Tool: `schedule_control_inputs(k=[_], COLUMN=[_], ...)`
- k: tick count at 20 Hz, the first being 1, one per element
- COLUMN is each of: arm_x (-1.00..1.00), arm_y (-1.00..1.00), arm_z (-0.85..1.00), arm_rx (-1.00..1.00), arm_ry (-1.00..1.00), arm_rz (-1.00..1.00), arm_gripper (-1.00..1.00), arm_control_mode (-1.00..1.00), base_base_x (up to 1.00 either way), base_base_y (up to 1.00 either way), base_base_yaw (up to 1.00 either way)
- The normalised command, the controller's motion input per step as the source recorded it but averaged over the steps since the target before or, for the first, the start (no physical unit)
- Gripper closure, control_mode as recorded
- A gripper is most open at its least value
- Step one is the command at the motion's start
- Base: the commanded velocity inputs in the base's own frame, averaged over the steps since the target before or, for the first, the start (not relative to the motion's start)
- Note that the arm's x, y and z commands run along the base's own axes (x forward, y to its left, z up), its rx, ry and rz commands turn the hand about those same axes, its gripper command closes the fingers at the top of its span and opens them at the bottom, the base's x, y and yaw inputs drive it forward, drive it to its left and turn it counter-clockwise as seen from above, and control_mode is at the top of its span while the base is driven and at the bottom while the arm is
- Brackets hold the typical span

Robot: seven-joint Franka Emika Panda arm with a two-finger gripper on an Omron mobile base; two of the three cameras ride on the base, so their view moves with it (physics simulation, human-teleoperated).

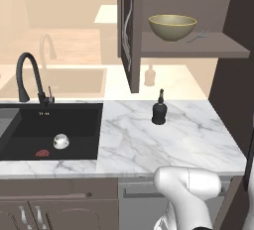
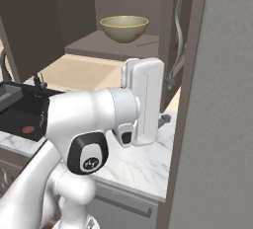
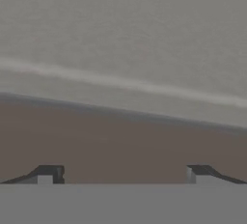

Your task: Pick the mug and place it in the sink. Pick the bowl and place it in the open cabinet and then close the cabinet.

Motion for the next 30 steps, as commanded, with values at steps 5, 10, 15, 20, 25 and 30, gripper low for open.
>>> schedule_control_inputs(k=[5, 10, 15, 20, 25, 30], arm_x=[0.19, 0.24, 0.31, 0.32, 0.33, 0.39], arm_y=[-0.17, -0.11, -0.03, -0.03, -0.03, -0.09], arm_z=[-0.03, -0.04, -0.04, -0.06, -0.13, -0.18], arm_rx=[0.00, 0.00, 0.00, 0.00, 0.00, 0.00], arm_ry=[0.00, 0.00, 0.00, 0.01, 0.00, 0.00], arm_rz=[0.00, 0.00, 0.00, 0.00, 0.00, 0.00], arm_gripper=[-1.00, -1.00, -1.00, -1.00, -1.00, -1.00], arm_control_mode=[-1.00, -1.00, -1.00, -1.00, -1.00, -1.00], base_base_x=[0.00, 0.00, 0.00, 0.00, 0.00, 0.00], base_base_y=[0.00, 0.00, 0.00, 0.00, 0.00, 0.00], base_base_yaw=[0.00, 0.00, 0.00, 0.00, 0.00, 0.00])
